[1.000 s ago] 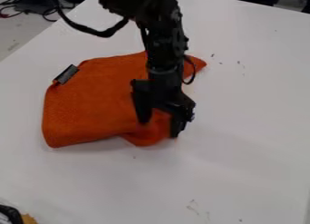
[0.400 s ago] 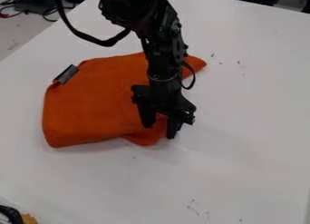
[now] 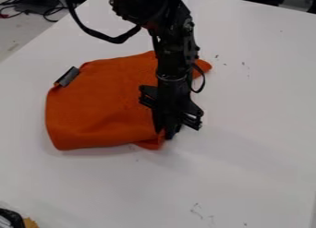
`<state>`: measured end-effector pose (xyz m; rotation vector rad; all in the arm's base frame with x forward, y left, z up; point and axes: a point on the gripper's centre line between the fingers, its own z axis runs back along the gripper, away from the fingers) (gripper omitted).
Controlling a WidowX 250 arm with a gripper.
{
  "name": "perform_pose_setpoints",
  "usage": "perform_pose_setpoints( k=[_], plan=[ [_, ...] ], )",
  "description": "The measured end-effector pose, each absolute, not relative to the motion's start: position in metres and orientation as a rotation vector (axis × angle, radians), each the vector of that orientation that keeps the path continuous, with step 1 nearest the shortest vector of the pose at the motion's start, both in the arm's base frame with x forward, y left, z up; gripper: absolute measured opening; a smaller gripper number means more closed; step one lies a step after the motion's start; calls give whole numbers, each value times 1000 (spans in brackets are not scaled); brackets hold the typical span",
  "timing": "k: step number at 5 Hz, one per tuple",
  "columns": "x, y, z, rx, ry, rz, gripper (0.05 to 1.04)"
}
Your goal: Unfold the cloth to right
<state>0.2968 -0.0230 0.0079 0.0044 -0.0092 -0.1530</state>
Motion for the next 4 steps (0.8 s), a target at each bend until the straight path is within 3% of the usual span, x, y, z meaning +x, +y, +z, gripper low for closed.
perform_pose_setpoints(
  k=[1, 2, 4],
  plan=[
    [296, -30, 25, 37, -24, -166, 72],
    [298, -47, 40, 57, -36, -180, 68],
    [298, -85, 48, 14, -53, -221, 167]
  ],
)
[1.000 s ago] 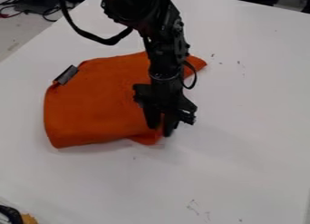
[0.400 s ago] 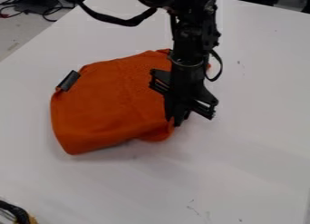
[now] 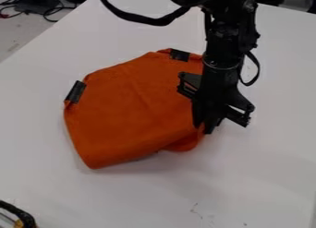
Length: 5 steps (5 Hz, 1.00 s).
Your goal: Unfold the cloth to right
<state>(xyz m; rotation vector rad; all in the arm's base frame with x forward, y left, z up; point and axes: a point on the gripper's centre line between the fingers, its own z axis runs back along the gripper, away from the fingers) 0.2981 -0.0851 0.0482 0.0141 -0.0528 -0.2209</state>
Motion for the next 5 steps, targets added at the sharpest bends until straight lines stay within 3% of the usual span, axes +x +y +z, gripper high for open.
perform_pose_setpoints(
  k=[1, 3, 4, 5],
  plan=[
    [298, -102, 41, -6, -33, -252, 72],
    [296, -130, 17, -41, 47, -309, 59],
    [293, -138, 8, -63, 79, -325, 73],
    [292, -144, 2, -100, 74, -328, 176]
  ],
)
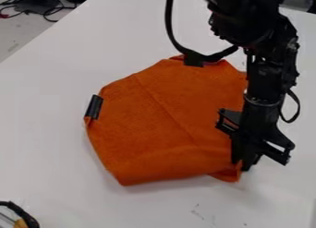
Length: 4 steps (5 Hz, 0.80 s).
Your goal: Unfold the cloth to right
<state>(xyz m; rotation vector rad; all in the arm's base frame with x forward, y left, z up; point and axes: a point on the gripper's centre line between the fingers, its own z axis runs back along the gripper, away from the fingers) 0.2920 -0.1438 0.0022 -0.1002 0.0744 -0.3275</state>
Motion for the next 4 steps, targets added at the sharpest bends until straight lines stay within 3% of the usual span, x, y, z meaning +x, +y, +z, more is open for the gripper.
perform_pose_setpoints(
  k=[1, 2, 3, 4],
  plan=[
    [291, -143, 2, -100, 54, -327, 404],
    [287, -143, 3, -85, 20, -326, 712],
    [286, -138, 18, -56, -12, -284, 959],
    [287, -135, 41, -71, -83, -261, 1003]
  ],
)
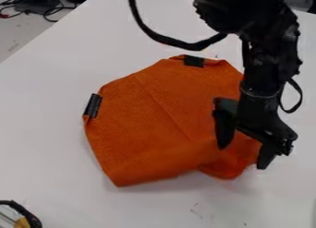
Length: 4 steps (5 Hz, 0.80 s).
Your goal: Unfold the cloth to right
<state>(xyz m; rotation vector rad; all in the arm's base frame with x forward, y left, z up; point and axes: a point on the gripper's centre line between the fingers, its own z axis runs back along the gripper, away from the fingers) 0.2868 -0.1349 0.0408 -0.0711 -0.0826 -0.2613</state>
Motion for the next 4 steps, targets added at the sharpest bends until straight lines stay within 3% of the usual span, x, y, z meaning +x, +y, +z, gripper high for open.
perform_pose_setpoints(
  k=[1, 2, 4],
  plan=[
    [294, -118, 65, -101, -140, -194, 999],
    [294, -112, 81, -83, -138, -174, 999],
    [297, -74, 86, -47, -101, -90, 999]
  ],
)
